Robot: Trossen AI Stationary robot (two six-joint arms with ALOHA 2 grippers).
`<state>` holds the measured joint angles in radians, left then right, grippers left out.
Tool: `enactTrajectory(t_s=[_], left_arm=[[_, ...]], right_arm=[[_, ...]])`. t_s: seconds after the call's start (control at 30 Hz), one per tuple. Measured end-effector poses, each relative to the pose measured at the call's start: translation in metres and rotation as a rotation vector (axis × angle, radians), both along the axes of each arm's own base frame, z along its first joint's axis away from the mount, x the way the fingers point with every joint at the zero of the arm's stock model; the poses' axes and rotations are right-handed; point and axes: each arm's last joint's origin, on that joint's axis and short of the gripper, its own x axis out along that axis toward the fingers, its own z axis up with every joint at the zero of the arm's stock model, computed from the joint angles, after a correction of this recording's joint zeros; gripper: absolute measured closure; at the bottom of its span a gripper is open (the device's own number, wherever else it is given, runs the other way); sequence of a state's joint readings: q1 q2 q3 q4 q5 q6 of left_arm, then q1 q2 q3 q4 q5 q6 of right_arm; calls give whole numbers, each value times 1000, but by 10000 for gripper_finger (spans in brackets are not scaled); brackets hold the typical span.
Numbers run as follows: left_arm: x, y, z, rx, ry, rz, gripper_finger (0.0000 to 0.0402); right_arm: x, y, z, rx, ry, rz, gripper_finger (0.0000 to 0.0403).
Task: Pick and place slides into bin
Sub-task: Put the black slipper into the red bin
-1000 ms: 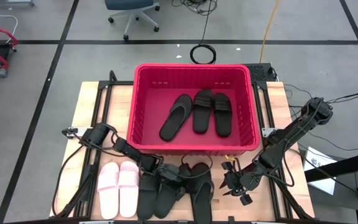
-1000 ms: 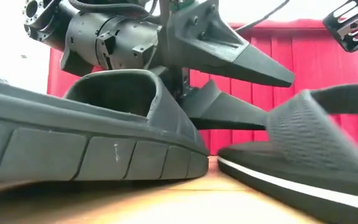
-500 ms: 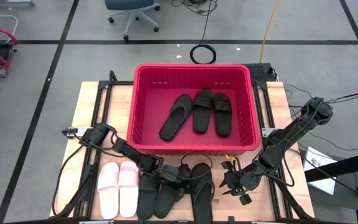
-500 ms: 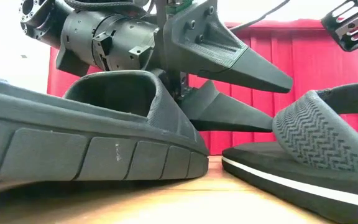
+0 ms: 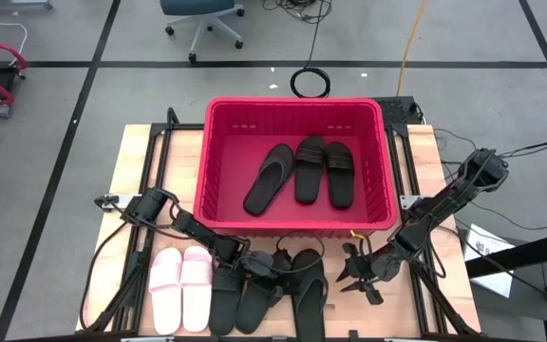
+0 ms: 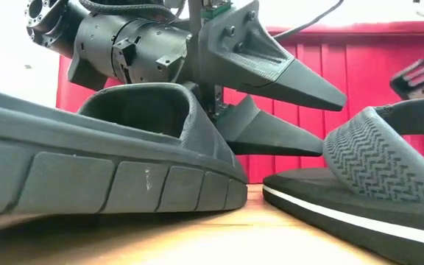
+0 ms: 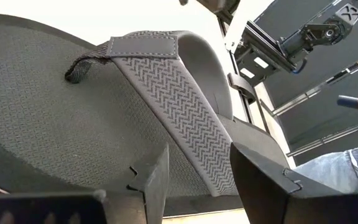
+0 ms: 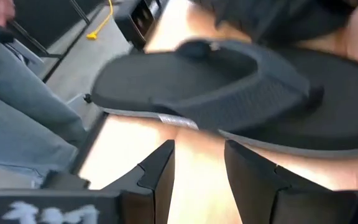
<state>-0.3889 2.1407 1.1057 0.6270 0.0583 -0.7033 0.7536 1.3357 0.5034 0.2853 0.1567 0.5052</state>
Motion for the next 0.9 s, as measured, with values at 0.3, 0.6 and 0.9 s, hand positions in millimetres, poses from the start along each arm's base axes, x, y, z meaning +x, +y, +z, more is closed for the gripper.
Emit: enactTrajectory(t_s=[0.3,0.6,0.9], left_arm=[[4,1,-2,0,15,-11,229],[26,3,17,96,104,-120,229],[28,3,21,46,82,-146,229]], right_arm=[[-1,-1,-2,-15,-8,13,273],[-1,-1,-2,-42,-28,36,273],[2,1,-16,-137,-19,52,273]])
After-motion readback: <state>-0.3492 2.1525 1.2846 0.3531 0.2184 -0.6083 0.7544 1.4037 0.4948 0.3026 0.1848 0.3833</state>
